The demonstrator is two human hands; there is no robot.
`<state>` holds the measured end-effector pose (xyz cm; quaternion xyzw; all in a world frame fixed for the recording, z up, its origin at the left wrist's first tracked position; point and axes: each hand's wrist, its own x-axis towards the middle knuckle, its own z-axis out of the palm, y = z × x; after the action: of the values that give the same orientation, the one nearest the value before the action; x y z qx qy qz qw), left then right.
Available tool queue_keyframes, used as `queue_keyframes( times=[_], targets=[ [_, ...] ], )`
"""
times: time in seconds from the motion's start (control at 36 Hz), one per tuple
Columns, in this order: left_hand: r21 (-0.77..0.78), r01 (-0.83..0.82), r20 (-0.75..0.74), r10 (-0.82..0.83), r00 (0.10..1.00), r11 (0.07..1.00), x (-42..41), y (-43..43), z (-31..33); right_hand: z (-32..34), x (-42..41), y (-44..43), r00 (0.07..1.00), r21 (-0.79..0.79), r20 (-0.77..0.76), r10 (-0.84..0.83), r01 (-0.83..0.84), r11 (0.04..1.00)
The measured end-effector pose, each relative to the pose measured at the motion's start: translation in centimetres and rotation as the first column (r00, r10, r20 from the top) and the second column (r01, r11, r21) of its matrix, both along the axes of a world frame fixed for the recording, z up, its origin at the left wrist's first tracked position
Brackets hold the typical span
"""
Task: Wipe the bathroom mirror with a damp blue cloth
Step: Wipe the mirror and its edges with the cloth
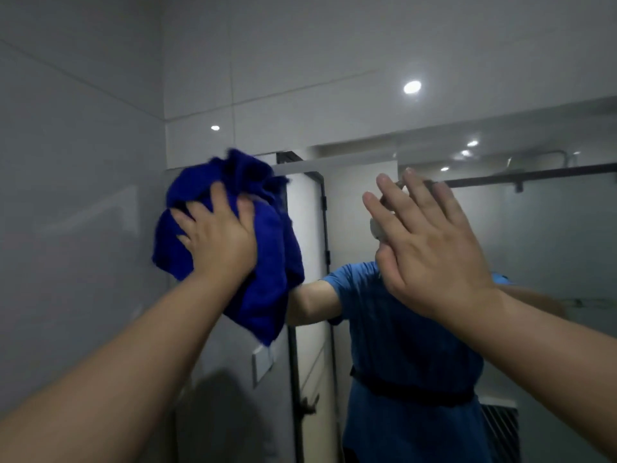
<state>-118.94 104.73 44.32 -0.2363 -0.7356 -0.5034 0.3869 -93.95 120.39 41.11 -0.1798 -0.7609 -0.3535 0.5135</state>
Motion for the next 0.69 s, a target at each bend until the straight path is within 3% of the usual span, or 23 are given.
queue_keyframes(
  times=[0.06, 0.11, 0.17, 0.22, 0.36, 0.53, 0.69],
  targets=[
    [0.138, 0.024, 0.183, -0.049, 0.982, 0.99, 1.1, 1.0, 3.5, -0.3, 0.0, 0.2, 1.0, 0.014, -0.017, 0.005, -0.004, 1.0],
    [0.186, 0.048, 0.248, -0.095, 0.964, 0.981, 3.1, 2.6, 5.7, -0.4, 0.1, 0.3, 0.999, 0.018, -0.036, 0.0, 0.0, 1.0],
    [0.121, 0.036, 0.151, -0.054, 0.987, 0.992, 5.5, 4.1, 5.6, -0.4, 0.0, 0.1, 0.999, 0.015, -0.05, 0.012, -0.012, 1.0],
    [0.044, 0.017, -0.043, -0.015, 0.999, 0.999, 7.5, 5.3, 3.4, -0.4, -0.2, -0.2, 0.998, 0.02, -0.052, 0.034, -0.033, 0.999],
    [-0.144, 0.075, -0.394, -0.126, 0.911, 0.987, 8.6, 5.6, -4.1, -0.3, -0.2, -0.3, 0.998, 0.048, -0.047, 0.046, -0.044, 0.998],
    [-0.322, 0.117, -0.438, -0.258, 0.861, 0.939, 3.4, 2.3, -12.6, -0.5, -0.4, -0.2, 0.998, 0.056, -0.052, 0.031, -0.028, 0.998],
    [-0.365, 0.019, -0.334, -0.15, 0.93, 0.931, -1.1, -1.1, -14.9, -0.4, -0.6, -0.6, 0.998, 0.028, -0.051, 0.02, -0.019, 0.999]
  ],
)
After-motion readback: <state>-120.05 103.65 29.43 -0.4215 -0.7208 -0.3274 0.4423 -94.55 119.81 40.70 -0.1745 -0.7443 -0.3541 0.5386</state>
